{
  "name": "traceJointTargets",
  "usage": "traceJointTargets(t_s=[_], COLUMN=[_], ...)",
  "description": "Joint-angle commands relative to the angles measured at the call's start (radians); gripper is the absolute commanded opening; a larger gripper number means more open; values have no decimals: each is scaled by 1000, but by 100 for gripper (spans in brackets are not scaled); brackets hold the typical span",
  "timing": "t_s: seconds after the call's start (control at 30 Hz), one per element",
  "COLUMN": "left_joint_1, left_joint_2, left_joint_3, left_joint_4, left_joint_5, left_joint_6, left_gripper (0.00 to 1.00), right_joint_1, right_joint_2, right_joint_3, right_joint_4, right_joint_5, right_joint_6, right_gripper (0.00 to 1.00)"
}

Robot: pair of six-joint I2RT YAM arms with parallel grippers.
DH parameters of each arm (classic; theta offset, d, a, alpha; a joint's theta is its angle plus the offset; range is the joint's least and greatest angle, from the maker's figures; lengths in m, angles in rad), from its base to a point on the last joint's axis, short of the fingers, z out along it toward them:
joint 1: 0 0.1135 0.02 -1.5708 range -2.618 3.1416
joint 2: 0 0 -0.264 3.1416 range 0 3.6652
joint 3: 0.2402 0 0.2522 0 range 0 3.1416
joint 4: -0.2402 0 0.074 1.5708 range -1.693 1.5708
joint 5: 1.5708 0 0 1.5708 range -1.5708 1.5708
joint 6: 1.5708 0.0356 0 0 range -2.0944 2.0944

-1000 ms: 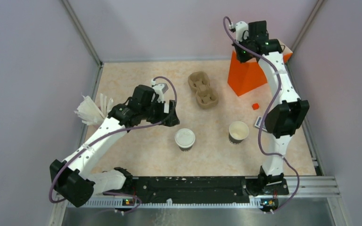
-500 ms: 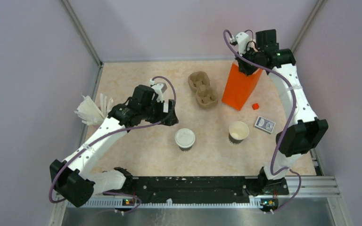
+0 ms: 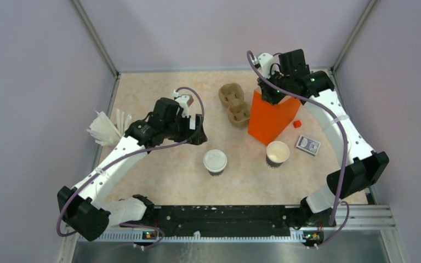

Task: Pack the takeout coffee

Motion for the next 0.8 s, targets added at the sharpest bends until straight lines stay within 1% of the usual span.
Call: traceJointTargets(t_s=[0.0,0.1,0.17,0.33,0.5,0.63,0.77], left_joint_1=[-2,-2,-2,-2,-2,-2,-2], left_joint_2=[-19,-19,-17,-7,-8,-7,5], left_joint_3=[37,35,35,44,23,8,15], left_joint_4=[31,32,33,26,20,23,31], left_joint_5=[-9,-13,-13,-30,-43,-26,-13], left_joint_6=[8,12,12,14,16,6,-4], left_gripper=[98,98,98,98,98,97,96], right_joint_1=[7,6,7,14,51,89,152], right_joint_2=[-61,-84,-107,-168,-213,-218,-217], right_joint_3=[-7,-24,-47,-122,-185,-189,-193], right_joint_4=[-20,-42,-29,21,74,102,130], right_joint_5=[6,-13,-58,-126,-138,-157,-155], right_joint_6=[8,-10,-8,47,88,130,153], right_gripper=[0,0,0,0,0,0,0])
